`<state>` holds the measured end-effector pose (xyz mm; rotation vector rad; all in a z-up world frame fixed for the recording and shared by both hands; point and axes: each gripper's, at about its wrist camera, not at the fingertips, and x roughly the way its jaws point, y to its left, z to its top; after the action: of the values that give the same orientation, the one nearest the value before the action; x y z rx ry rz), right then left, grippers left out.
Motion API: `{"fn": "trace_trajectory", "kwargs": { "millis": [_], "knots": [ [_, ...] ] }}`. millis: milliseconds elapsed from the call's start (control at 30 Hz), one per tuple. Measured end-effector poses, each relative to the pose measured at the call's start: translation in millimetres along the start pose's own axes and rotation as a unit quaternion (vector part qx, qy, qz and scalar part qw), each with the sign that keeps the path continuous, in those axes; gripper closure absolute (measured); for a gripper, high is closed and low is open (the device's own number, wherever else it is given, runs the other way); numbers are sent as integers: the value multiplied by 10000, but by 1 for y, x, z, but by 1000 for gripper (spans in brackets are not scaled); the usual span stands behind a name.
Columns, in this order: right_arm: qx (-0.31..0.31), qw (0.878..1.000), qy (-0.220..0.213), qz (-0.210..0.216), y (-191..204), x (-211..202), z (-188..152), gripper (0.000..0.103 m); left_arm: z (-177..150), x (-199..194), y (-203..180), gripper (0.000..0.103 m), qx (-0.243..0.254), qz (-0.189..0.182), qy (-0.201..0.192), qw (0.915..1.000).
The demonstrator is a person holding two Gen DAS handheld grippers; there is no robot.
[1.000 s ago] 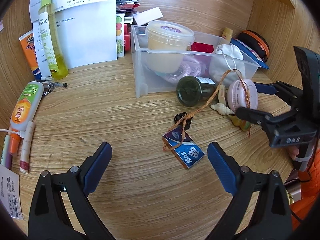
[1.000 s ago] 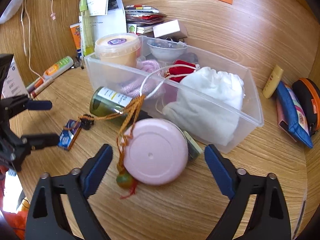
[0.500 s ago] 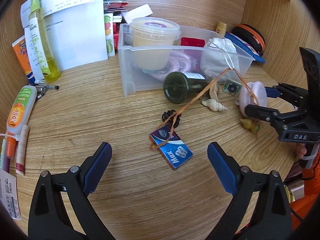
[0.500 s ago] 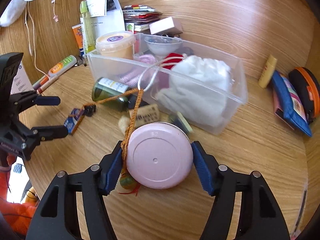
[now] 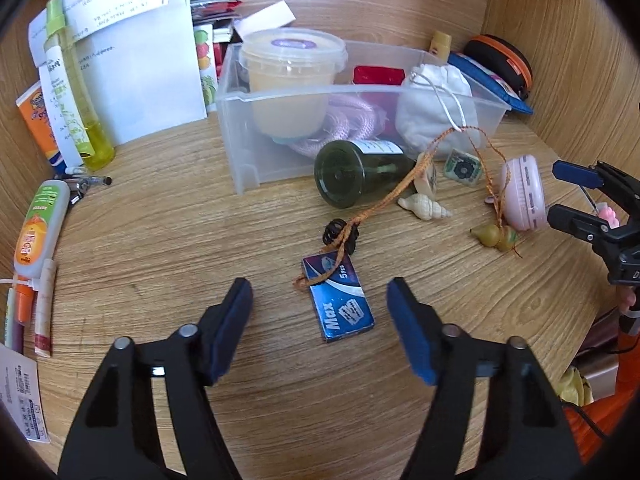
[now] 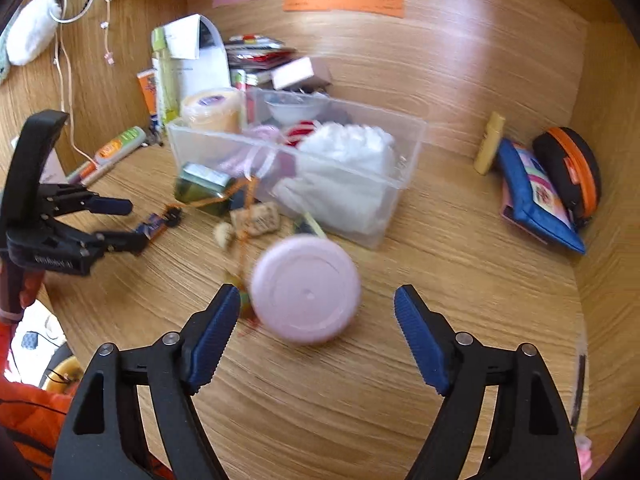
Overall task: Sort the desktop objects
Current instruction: 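Grasp the blue Max card box with the left gripper while the right holds the pink case, then lift the blue box and pink case and carry both over the clear box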
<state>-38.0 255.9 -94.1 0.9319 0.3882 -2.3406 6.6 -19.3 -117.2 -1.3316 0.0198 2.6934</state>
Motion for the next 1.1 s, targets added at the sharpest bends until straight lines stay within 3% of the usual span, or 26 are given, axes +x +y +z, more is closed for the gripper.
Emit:
{"fn": "trace_trajectory", "kwargs": {
  "millis": [333,600,733,833,1100],
  "knots": [
    [103,9993,264,234,-9,24,-1,26,-1,1,-2,66,81,262,-58,9996],
    [-77,9993,221,303,8,44,15,28,-2,-5,23,66,-111,388,-57,9992],
    [-18,9992,238,328,8,49,18,30,1,-2,17,66,58,382,-56,9992],
    [119,9988,265,384,4,50,18,40,5,2,9,66,195,397,-97,9990],
    [461,9982,207,325,-11,39,9,40,6,-1,10,74,117,355,-199,9991]
  ]
}}
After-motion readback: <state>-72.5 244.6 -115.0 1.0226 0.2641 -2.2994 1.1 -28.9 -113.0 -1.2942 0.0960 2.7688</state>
